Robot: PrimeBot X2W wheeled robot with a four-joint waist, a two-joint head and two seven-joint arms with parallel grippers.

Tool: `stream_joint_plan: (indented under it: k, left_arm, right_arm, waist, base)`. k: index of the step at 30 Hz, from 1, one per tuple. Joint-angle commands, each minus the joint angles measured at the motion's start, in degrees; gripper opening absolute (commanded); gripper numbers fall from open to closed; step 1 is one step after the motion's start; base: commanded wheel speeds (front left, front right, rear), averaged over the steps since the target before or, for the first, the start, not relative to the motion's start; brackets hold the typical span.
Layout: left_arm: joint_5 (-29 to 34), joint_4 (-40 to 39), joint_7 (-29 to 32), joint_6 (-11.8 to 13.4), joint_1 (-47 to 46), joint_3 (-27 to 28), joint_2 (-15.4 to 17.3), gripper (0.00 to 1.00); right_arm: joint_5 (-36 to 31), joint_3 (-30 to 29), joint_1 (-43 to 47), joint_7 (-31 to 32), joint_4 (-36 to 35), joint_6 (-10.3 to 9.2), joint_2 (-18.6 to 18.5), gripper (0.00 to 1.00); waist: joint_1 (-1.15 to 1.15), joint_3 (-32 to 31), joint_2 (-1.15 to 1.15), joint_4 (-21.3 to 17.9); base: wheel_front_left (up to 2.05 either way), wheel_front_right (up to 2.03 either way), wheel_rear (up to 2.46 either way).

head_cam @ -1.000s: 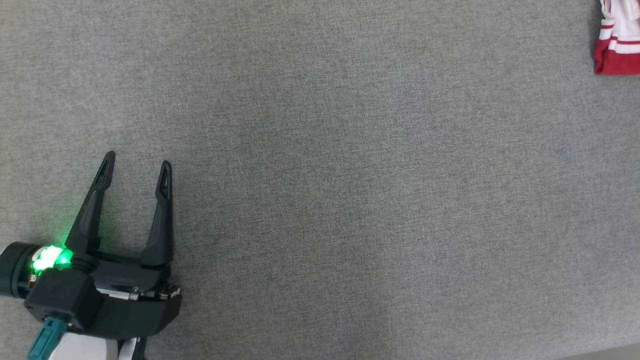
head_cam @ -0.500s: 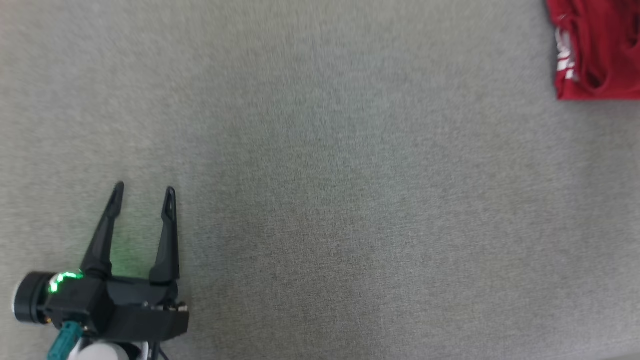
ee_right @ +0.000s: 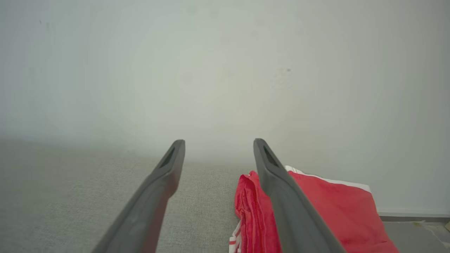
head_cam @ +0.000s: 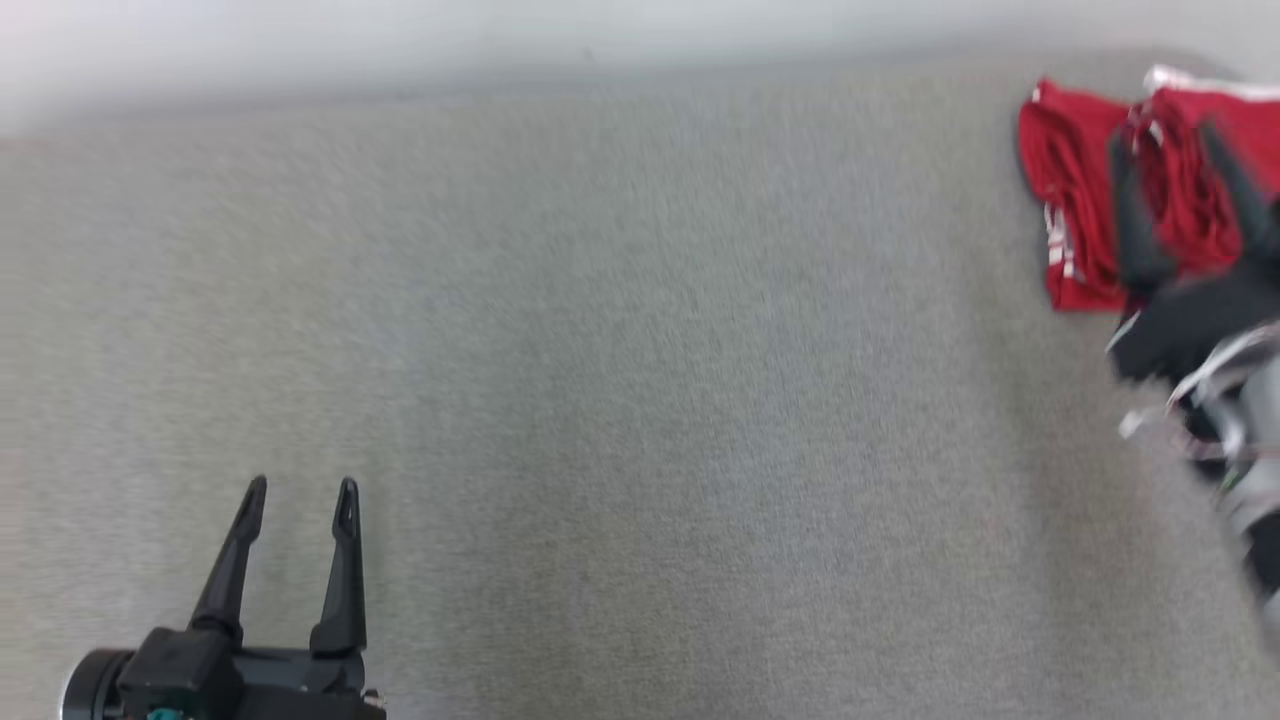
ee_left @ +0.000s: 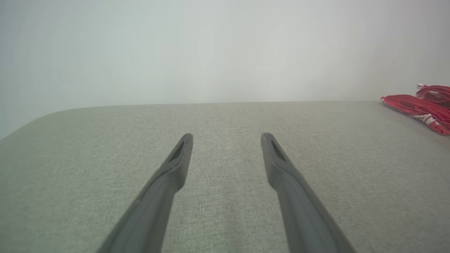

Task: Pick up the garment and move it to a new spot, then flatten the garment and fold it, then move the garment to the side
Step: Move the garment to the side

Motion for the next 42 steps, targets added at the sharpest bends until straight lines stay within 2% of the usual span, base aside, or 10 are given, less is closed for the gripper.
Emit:
stream_joint_plan:
  k: [1, 6, 23, 42]
  left_arm:
    - [-0.32, 0.41, -0.17, 0.13, 1.11, 0.10, 0.19, 1.00]
    - [-0.47, 1.48, -0.18, 0.13, 2.62, 0.41, 0.11, 1.00]
    - [-0.43, 3.96, -0.18, 0.13, 5.78, 1.44, -0.80, 1.00]
    - [-1.22, 5.60, -0.18, 0.13, 6.34, 2.20, -1.06, 1.00]
  right_arm:
    - [-0.60, -0.85, 2.94, -0.04, -0.96, -0.19, 1.19, 1.00]
    - [-2.43, -3.70, 11.11, -0.03, -4.75, -0.19, 4.40, 1.00]
    - [-2.76, -8.88, 32.82, 0.53, -17.31, -0.19, 10.71, 1.00]
    - [-7.55, -14.30, 44.49, 1.52, -26.24, -0.19, 16.90, 1.00]
  waist:
    - [0.01, -5.14, 0.00, 2.68]
    - [0.01, -8.19, 0.00, 3.34]
    - [0.01, -14.58, 0.00, 3.25]
    - [0.01, -16.12, 0.00, 4.28]
  base:
    - [0.00, 0.00, 0.00]
    - [0.00, 0.00, 0.00]
    - [0.00, 0.00, 0.00]
    - [0.00, 0.00, 0.00]
